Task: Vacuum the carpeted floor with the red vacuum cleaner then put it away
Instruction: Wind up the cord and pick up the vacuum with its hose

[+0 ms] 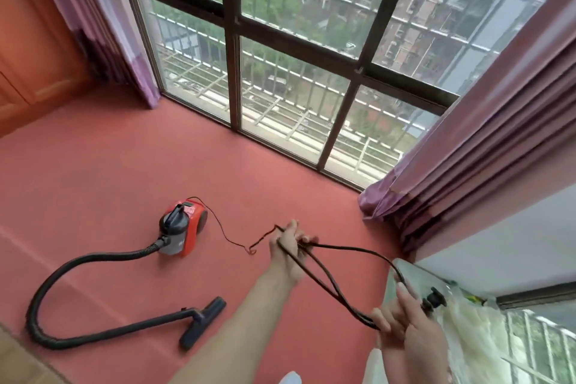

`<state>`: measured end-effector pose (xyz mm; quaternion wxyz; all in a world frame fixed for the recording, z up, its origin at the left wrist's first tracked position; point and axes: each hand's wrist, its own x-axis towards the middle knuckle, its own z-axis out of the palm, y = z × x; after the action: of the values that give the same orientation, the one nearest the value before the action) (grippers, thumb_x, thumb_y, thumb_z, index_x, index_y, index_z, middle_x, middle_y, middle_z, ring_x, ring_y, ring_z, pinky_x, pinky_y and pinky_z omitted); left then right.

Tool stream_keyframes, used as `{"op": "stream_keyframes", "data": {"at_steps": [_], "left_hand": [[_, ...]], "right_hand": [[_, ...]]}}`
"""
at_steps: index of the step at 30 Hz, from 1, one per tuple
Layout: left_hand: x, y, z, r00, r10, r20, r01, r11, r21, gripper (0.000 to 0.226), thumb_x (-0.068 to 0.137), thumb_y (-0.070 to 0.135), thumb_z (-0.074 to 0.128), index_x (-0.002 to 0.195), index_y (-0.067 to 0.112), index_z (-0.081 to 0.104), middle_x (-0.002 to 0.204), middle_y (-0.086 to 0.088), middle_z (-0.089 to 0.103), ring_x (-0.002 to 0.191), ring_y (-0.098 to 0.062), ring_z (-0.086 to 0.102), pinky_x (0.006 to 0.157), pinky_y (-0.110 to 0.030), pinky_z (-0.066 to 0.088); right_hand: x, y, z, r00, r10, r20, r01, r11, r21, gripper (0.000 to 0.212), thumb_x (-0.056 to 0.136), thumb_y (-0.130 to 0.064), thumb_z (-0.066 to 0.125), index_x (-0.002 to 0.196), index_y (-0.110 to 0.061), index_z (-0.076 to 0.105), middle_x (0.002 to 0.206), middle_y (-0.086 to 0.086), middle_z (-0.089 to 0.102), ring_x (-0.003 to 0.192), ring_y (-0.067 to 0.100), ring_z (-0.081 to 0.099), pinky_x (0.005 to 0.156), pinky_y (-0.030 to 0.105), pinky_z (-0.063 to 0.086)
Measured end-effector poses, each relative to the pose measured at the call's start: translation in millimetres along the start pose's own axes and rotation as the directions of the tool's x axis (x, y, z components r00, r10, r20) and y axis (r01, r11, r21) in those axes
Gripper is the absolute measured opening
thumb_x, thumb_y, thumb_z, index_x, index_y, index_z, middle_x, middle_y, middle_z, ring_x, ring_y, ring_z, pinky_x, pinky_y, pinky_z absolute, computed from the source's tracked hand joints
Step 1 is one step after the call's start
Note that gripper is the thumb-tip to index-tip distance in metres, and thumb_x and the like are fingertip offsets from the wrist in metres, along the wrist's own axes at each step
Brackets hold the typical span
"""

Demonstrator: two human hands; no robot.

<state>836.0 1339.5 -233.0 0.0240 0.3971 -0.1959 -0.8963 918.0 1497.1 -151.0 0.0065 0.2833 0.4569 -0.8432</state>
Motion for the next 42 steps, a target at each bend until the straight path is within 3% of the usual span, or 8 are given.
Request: {"op": "stream_keyframes", "data": {"at_steps": [4,9,14,26,29,32,39,42], "left_hand": [[-27,21,14,0.907,0.292,0.305,-0.404,0.809,0.428,0.005,0.100,0.007,0.055,0.100,0.006,0.051,0.055,-0.003,0.042,0.044,-0.013,0.054,0.072,-0.047,0.060],[-72,47,-3,0.795,0.278,0.539,-0.605,0.318,0.730,0.029,0.087,0.011,0.075,0.109,0.015,0.058,0.073,-0.001,0.054,0.069,-0.017,0.064,0.069,-0.029,0.054],[-93,67,-30,0.676,0.362,0.641,-0.693,0.018,0.721,0.026,0.090,0.024,0.070,0.088,0.048,0.060,0.077,0.015,0.063,0.071,0.002,0.058,0.069,-0.017,0.046],[-127,185,-102,0.304,0.409,0.860,-0.731,-0.479,0.486,0.032,0.093,-0.006,0.057,0.099,0.022,0.071,0.089,-0.002,0.051,0.089,-0.023,0.063,0.106,-0.037,0.047],[-128,208,-131,0.286,0.412,0.865,-0.753,-0.461,0.469,0.030,0.086,-0.010,0.062,0.086,0.019,0.067,0.103,0.002,0.049,0.121,-0.021,0.056,0.104,-0.043,0.049],[-131,228,-154,0.390,0.564,0.728,-0.818,-0.151,0.555,0.019,0.093,0.019,0.063,0.075,0.019,0.068,0.111,0.004,0.054,0.135,-0.019,0.045,0.091,-0.036,0.056],[-107,286,-182,0.188,0.981,0.045,-0.878,0.147,0.455,0.028,0.085,-0.012,0.062,0.068,0.010,0.067,0.091,-0.013,0.064,0.073,-0.033,0.067,0.084,-0.043,0.058],[-58,292,-196,0.381,0.812,-0.443,-0.879,0.467,0.098,0.026,0.095,-0.002,0.055,0.085,0.018,0.067,0.082,0.000,0.069,0.063,-0.017,0.070,0.077,-0.038,0.063]], "right_hand": [[66,-4,-16,0.978,0.165,-0.130,-0.164,0.986,0.016,0.031,0.100,-0.006,0.049,0.070,-0.013,0.047,0.042,-0.011,0.022,0.030,0.003,0.021,0.031,0.014,0.022],[132,26,-14,0.914,0.403,-0.039,-0.405,0.907,-0.119,0.020,0.097,-0.020,0.055,0.082,-0.006,0.056,0.038,-0.013,0.020,0.026,0.002,0.019,0.026,0.013,0.013],[158,66,42,0.745,0.662,0.077,-0.639,0.742,-0.202,0.042,0.095,-0.045,0.055,0.074,-0.010,0.049,0.038,-0.009,0.019,0.024,0.001,0.018,0.024,0.015,0.009],[102,195,251,0.361,0.913,0.188,-0.701,0.399,-0.591,0.069,0.091,-0.056,0.048,0.076,0.011,0.062,0.081,0.024,0.071,0.020,0.004,0.025,0.022,0.012,0.016],[84,221,286,0.333,0.911,0.241,-0.704,0.411,-0.579,0.049,0.095,-0.041,0.050,0.075,0.002,0.062,0.054,0.008,0.063,0.021,0.003,0.025,0.021,0.014,0.016],[68,244,311,0.418,0.874,0.248,-0.647,0.478,-0.594,0.028,0.103,-0.016,0.039,0.081,-0.006,0.052,0.043,-0.001,0.045,0.023,0.003,0.023,0.021,0.015,0.017],[30,233,334,0.614,0.716,0.332,-0.383,0.638,-0.668,0.021,0.094,0.001,0.046,0.075,-0.007,0.050,0.047,0.000,0.040,0.032,0.005,0.025,0.028,0.015,0.017],[26,207,331,0.642,0.677,0.360,-0.290,0.649,-0.703,0.020,0.097,-0.002,0.047,0.079,-0.008,0.053,0.050,0.001,0.041,0.035,0.007,0.026,0.032,0.016,0.024]]}}
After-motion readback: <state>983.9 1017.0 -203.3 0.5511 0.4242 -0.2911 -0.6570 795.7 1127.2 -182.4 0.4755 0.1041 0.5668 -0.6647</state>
